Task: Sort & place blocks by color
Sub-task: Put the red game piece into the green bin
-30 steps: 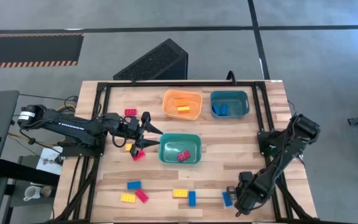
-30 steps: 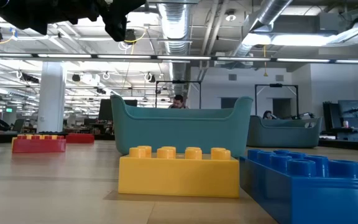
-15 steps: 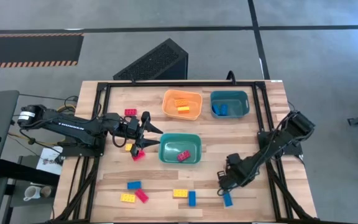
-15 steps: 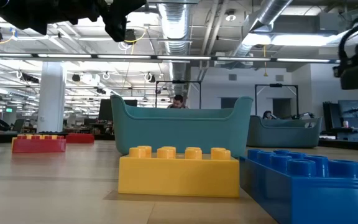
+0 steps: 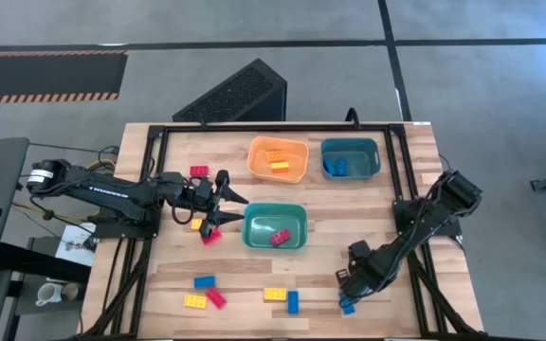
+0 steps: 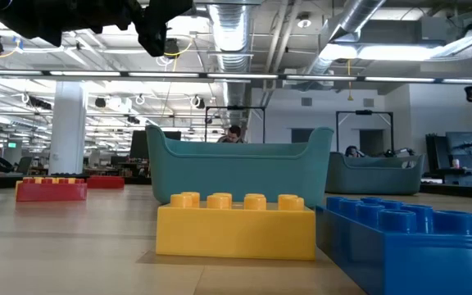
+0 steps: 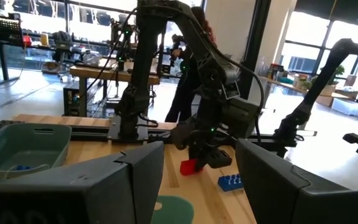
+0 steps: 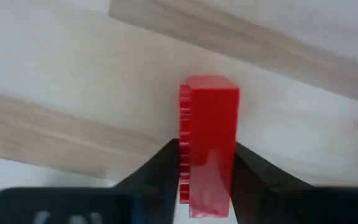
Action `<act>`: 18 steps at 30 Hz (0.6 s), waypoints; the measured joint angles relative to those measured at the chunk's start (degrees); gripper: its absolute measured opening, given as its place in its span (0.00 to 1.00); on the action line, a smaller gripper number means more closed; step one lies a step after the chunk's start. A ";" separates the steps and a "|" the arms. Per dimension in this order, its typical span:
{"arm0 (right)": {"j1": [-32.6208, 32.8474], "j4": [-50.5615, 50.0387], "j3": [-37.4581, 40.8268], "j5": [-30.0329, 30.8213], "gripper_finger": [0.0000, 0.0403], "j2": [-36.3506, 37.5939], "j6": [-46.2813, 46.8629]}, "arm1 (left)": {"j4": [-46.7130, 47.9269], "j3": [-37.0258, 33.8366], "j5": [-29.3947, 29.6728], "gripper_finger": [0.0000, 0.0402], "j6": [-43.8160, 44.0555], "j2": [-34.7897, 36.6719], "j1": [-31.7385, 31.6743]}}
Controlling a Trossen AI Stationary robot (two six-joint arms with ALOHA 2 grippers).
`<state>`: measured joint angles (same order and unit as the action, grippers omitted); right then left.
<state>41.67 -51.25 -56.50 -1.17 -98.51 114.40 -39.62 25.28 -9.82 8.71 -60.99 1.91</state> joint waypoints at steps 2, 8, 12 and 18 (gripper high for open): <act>0.00 -0.10 -0.01 3.17 0.23 0.10 -0.01 | -0.04 0.00 -0.01 0.47 0.02 0.01 0.00; -0.56 -0.42 -0.79 16.68 0.22 0.08 -0.01 | -0.08 0.00 -0.02 0.47 0.02 0.00 0.00; -2.14 -0.69 -2.88 30.73 0.22 2.19 -1.13 | -0.10 0.00 0.18 0.47 -0.48 0.00 0.00; -5.57 6.91 -5.39 54.59 0.22 7.06 -15.82 | 0.00 0.00 1.48 0.47 -0.90 0.00 0.00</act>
<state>36.10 -44.34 -61.89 53.42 -91.45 98.58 -39.62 25.28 -8.35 7.81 -60.99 1.91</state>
